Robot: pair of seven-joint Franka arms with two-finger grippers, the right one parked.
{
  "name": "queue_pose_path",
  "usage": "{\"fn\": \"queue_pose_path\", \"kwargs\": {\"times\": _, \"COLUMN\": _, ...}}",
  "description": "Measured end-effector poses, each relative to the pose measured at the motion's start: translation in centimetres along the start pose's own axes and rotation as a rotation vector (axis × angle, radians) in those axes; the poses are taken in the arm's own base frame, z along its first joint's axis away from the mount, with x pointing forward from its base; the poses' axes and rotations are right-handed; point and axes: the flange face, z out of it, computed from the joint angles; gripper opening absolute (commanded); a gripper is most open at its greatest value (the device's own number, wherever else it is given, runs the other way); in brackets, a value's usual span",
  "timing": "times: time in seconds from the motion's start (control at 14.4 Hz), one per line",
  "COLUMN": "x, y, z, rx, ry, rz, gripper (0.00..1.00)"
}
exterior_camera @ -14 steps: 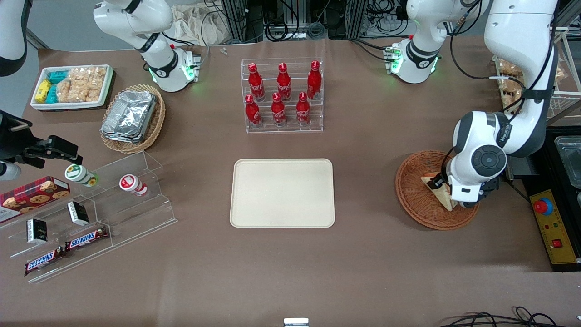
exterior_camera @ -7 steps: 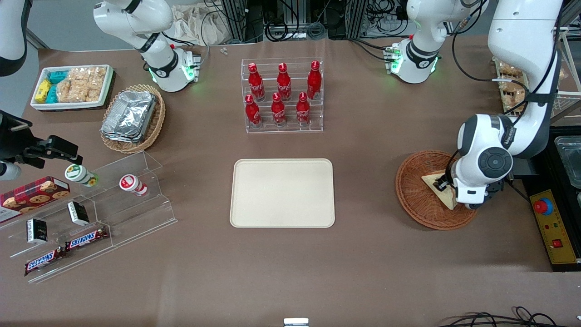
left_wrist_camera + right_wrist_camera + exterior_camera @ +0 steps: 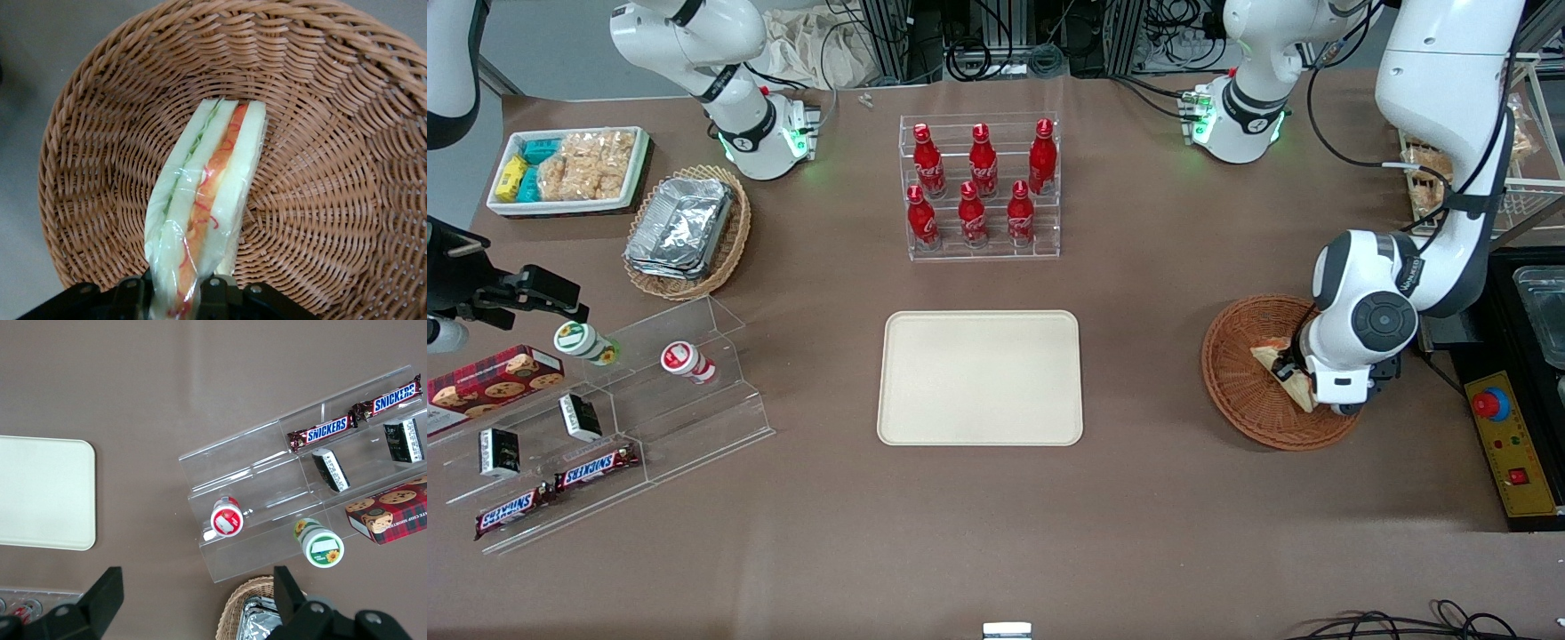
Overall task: Place sandwich from basket to tray
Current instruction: 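Lift the sandwich up out of the basket with the left gripper, then carry the sandwich over the cream tray and lower it onto the tray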
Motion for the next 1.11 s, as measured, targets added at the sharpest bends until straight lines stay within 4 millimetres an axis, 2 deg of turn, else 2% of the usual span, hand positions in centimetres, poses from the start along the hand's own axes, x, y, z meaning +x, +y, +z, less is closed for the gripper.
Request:
{"fn": "queue_pose_path", "kwargs": {"times": 0.14, "x": 0.4, "y": 0.1, "z": -1.2, "rx": -0.009, "ry": 0.012, "rz": -0.004, "gripper": 0.0}}
{"fn": "queue_pose_path", "kwargs": {"times": 0.21, "x": 0.8, "y": 0.0, "z": -2.7, "rx": -0.001, "ry": 0.015, "rz": 0.006, "gripper": 0.0}}
{"fn": "queue_pose_path", "kwargs": {"times": 0.35, "x": 1.3, "y": -0.8, "z": -7.4, "rx": 0.04, "ry": -0.003, "rz": 0.102, "gripper": 0.0}}
{"fn": "queue_pose_path", "kwargs": {"times": 0.48, "x": 0.6, "y": -1.6, "z": -13.6, "rx": 0.053, "ry": -0.05, "rz": 0.232, "gripper": 0.0}}
{"fn": "queue_pose_path", "kwargs": {"times": 0.55, "x": 0.0, "y": -1.7, "z": -16.5, "rx": 0.051, "ry": -0.061, "rz": 0.284, "gripper": 0.0}}
{"fn": "queue_pose_path", "kwargs": {"times": 0.69, "x": -1.8, "y": -1.3, "z": -20.7, "rx": 0.018, "ry": -0.072, "rz": 0.363, "gripper": 0.0}}
{"fn": "queue_pose_path", "kwargs": {"times": 0.9, "x": -5.4, "y": 0.1, "z": -24.4, "rx": -0.066, "ry": -0.087, "rz": 0.5, "gripper": 0.0}}
{"fn": "queue_pose_path", "kwargs": {"times": 1.11, "x": -8.8, "y": 2.1, "z": -28.0, "rx": -0.183, "ry": -0.096, "rz": 0.563, "gripper": 0.0}}
